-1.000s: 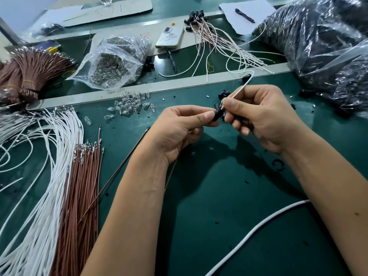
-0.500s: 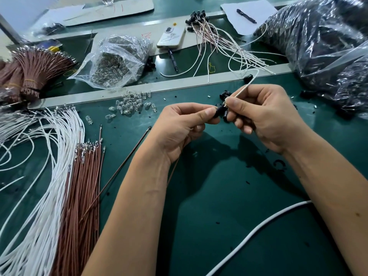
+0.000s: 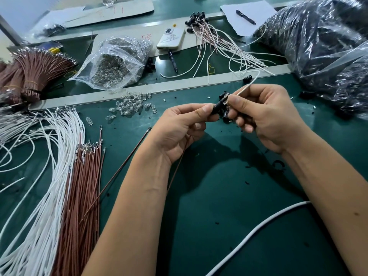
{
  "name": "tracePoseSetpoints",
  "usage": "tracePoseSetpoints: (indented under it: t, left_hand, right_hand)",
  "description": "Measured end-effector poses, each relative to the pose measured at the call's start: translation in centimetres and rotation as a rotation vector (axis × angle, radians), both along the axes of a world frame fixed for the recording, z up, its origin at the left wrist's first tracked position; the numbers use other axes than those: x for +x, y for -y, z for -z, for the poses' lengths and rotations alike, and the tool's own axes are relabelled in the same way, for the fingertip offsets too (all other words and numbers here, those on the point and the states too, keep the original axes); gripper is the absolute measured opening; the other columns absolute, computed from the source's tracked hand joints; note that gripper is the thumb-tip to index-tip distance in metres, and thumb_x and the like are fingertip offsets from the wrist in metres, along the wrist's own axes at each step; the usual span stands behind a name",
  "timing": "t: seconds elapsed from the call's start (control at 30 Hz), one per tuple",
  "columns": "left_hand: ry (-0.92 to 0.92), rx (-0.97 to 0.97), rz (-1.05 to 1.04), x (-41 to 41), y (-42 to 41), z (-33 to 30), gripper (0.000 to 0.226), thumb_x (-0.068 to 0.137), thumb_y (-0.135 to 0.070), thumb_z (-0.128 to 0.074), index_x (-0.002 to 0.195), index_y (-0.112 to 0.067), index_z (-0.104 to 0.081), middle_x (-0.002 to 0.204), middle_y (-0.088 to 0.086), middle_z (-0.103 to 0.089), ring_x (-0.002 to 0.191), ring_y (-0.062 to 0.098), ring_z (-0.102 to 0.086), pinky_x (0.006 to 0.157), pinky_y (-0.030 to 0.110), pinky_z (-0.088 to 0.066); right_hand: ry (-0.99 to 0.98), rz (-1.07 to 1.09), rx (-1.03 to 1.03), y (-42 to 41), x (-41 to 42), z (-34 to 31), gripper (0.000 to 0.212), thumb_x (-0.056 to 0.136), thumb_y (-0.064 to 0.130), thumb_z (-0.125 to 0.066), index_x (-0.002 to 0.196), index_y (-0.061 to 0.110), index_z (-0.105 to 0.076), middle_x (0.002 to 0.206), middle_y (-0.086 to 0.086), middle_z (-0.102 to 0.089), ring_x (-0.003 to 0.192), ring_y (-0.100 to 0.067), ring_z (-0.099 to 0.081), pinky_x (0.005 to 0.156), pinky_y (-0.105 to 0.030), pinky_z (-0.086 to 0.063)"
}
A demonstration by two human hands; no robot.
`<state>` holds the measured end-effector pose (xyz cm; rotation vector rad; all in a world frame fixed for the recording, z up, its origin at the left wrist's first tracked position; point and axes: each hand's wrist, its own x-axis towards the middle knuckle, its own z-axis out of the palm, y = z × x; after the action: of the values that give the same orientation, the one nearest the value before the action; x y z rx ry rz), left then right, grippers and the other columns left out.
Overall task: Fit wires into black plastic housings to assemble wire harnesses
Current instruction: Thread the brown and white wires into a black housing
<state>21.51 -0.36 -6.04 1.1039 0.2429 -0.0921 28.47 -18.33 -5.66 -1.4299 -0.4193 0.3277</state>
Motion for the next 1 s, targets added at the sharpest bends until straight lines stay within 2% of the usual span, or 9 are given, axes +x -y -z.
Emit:
tracePoseSetpoints:
  t: [0.27,0.43,0.67,0.87,1.0]
  left_hand:
    - [-0.044,0.035,0.008,-0.2,0.1,-0.4,0.016,0.072,-0.014,-0.073,0.084,-0.004,-0.073,0.075,0.012,-0.072,0.045,0.003,-0.042,0.042,0.01,-0.035]
    - [-0.093,-0.1,0.064,-0.3,0.3,-0.9,0.011,0.078,-0.014,-0.068,0.078,-0.008,-0.059,0.073,0.008,-0.069,0.044,-0.001,-0.041,0.04,0.006,-0.029]
    - [-0.114,-0.16,0.085,-0.3,0.4,-1.2,0.013,0.075,-0.014,-0.069,0.079,-0.009,-0.058,0.072,0.008,-0.068,0.046,0.0,-0.044,0.039,0.006,-0.031]
    - [-0.09,-0.015,0.078,-0.5,0.3,-1.2,0.01,0.071,-0.013,-0.073,0.066,-0.011,-0.064,0.074,0.014,-0.069,0.047,0.002,-0.044,0.04,0.007,-0.032]
    - [-0.091,0.134,0.056,-0.5,0.3,-1.2,0.015,0.084,-0.007,-0.071,0.07,-0.012,-0.067,0.075,0.014,-0.071,0.049,0.005,-0.048,0.046,0.01,-0.035]
  right_hand:
    - [-0.04,-0.021,-0.006,-0.3,-0.3,0.0,0.012,0.097,0.007,-0.068,0.085,0.005,-0.067,0.062,-0.006,-0.066,0.045,-0.01,-0.054,0.037,-0.016,-0.037]
    - [-0.085,-0.024,0.011,-0.4,-0.4,-0.1,0.012,0.094,0.012,-0.069,0.085,0.006,-0.067,0.06,-0.004,-0.065,0.044,-0.009,-0.052,0.036,-0.015,-0.035]
    - [-0.116,-0.094,0.019,0.1,-0.2,-0.5,0.014,0.082,0.023,-0.071,0.081,0.009,-0.067,0.058,-0.002,-0.063,0.042,-0.008,-0.05,0.034,-0.014,-0.031]
    - [-0.001,-0.121,-0.057,0.9,0.2,-0.5,0.014,0.082,0.023,-0.073,0.081,0.01,-0.067,0.058,-0.004,-0.064,0.042,-0.01,-0.05,0.035,-0.016,-0.03]
    - [0.096,-0.103,-0.107,1.0,0.3,-0.3,0.011,0.086,0.02,-0.075,0.082,0.011,-0.071,0.06,-0.007,-0.066,0.042,-0.011,-0.05,0.035,-0.016,-0.032]
